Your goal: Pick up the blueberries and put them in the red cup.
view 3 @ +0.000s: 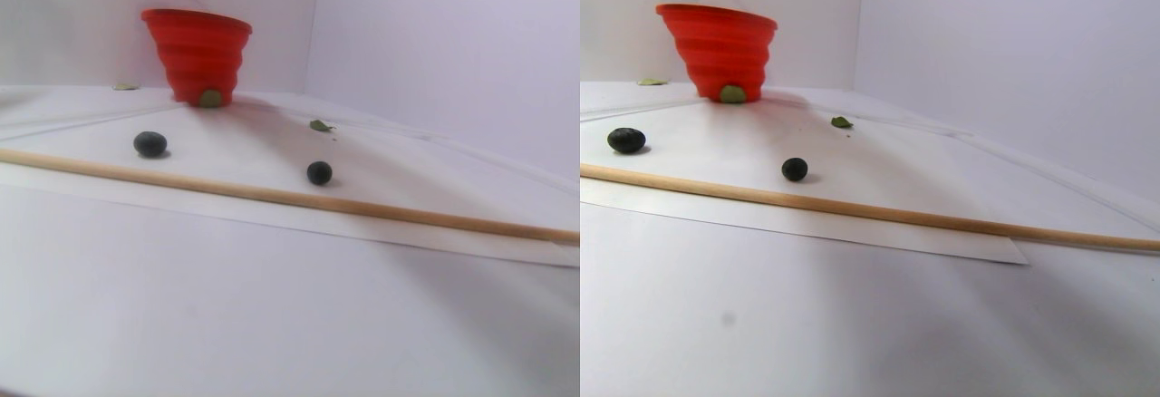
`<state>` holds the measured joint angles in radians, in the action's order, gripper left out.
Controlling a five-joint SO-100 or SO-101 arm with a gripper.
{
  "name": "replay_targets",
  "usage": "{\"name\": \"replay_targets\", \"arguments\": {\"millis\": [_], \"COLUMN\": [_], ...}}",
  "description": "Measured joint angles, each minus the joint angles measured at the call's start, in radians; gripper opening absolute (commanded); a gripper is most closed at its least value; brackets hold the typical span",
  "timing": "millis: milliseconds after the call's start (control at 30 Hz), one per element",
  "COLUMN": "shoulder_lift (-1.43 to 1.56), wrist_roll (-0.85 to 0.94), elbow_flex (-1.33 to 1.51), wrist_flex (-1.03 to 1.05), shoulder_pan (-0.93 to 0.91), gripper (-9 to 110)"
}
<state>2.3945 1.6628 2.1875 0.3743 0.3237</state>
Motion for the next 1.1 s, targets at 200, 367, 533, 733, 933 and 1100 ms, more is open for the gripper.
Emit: {"name": "replay_targets", "arguments": {"millis": [200,367,533,733,933,1100], "shoulder_lift": [0.037,0.066,0.072,0.13,0.187,0.23], "wrist_roll": [0.009,0.02,0.02,0.04,0.067,0.08], "elbow_flex": [0.0,0.0,0.02,0.052,0.081,0.114], "wrist_flex": [0.048,0.1,0.153,0.238,0.281,0.336], "shoulder_pan": [0.023,0.028,0.028,0.028,0.014,-0.015], "gripper": [15,16,16,15,15,15]}}
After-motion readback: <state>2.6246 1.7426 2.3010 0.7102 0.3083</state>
